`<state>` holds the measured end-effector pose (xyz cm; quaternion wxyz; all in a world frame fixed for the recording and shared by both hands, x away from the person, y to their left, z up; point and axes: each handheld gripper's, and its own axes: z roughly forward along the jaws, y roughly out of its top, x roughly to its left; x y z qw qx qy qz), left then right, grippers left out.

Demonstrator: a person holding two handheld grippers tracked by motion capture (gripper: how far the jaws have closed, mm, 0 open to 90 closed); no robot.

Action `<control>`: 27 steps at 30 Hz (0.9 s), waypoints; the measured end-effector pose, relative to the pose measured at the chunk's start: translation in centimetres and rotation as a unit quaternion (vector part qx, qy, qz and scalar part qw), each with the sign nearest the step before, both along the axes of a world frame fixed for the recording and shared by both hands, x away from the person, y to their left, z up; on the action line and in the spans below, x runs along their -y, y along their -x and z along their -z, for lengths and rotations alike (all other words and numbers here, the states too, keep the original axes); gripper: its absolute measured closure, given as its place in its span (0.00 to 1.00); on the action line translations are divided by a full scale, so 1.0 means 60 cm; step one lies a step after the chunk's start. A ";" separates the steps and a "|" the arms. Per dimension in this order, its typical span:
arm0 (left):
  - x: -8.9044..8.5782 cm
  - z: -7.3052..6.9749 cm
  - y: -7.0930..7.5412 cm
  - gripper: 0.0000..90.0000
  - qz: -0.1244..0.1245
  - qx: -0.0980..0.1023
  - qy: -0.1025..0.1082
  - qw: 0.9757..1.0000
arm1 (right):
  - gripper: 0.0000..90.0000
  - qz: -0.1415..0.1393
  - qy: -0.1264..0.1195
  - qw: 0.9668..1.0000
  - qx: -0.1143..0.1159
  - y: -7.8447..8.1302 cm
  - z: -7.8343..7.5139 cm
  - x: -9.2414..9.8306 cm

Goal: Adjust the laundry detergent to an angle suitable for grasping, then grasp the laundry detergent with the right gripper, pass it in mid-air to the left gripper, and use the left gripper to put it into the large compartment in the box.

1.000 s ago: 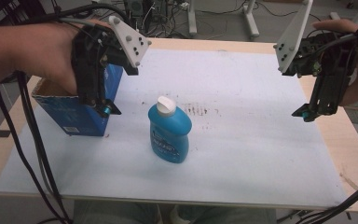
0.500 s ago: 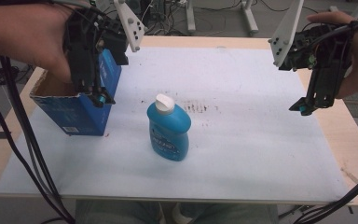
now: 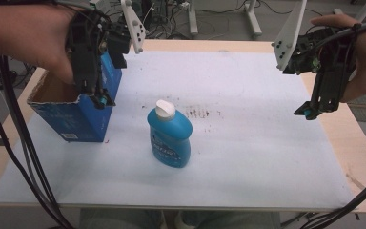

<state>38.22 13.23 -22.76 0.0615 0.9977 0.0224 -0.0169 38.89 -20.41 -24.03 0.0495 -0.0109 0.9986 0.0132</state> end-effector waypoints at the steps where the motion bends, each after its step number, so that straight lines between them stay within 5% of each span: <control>1: 0.001 0.001 -0.001 0.02 0.000 -0.001 -0.001 1.000 | 0.03 -0.002 -0.003 1.000 0.000 -0.001 0.000 0.001; 27: 0.000 0.003 -0.001 0.02 -0.004 -0.006 -0.005 1.000 | 0.03 0.007 -0.005 1.000 0.007 0.004 -0.004 0.004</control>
